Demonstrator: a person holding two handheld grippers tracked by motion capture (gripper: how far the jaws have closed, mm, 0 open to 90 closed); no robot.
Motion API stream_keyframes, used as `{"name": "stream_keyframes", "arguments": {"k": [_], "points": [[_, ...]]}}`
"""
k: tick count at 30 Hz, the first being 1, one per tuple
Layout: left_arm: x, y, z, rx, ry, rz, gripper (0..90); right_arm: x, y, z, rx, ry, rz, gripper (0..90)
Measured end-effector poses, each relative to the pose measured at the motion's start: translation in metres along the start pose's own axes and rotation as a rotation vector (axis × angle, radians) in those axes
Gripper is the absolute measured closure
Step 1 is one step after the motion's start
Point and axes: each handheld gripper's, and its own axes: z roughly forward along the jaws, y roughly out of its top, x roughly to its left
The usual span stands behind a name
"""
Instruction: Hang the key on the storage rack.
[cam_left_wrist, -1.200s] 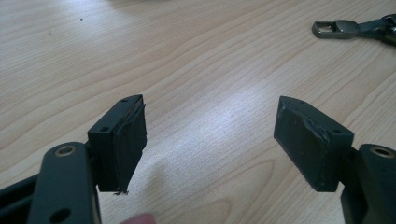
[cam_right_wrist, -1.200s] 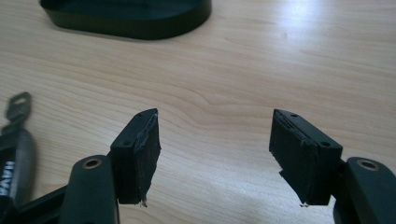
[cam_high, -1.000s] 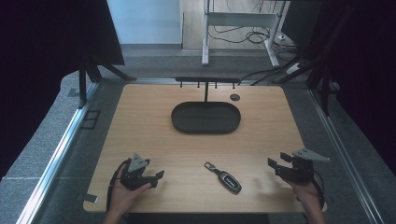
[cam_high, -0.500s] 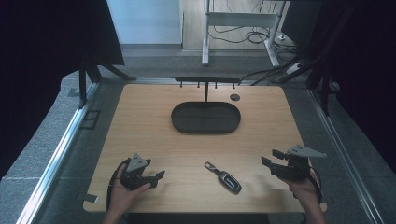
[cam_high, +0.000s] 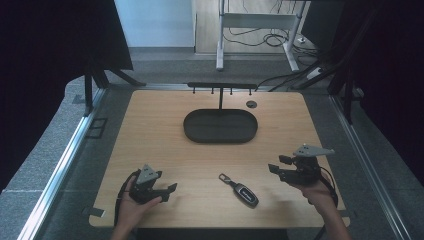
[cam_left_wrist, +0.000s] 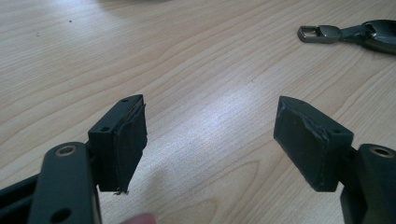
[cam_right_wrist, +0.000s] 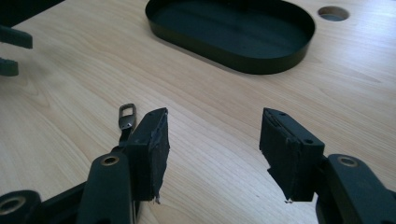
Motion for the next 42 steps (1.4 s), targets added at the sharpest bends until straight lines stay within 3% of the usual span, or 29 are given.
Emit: {"name": "stream_keyframes", "arguments": {"k": [16,42], "points": [[-0.002,0.000,0.002,0.006,-0.003,0.003,26.0,0.023,0.025,0.027,0.165,0.019,-0.106,42.6],[0.000,0.000,0.001,0.009,0.000,0.005,26.1,0.053,0.050,0.076,0.297,0.069,-0.204,44.3]]}}
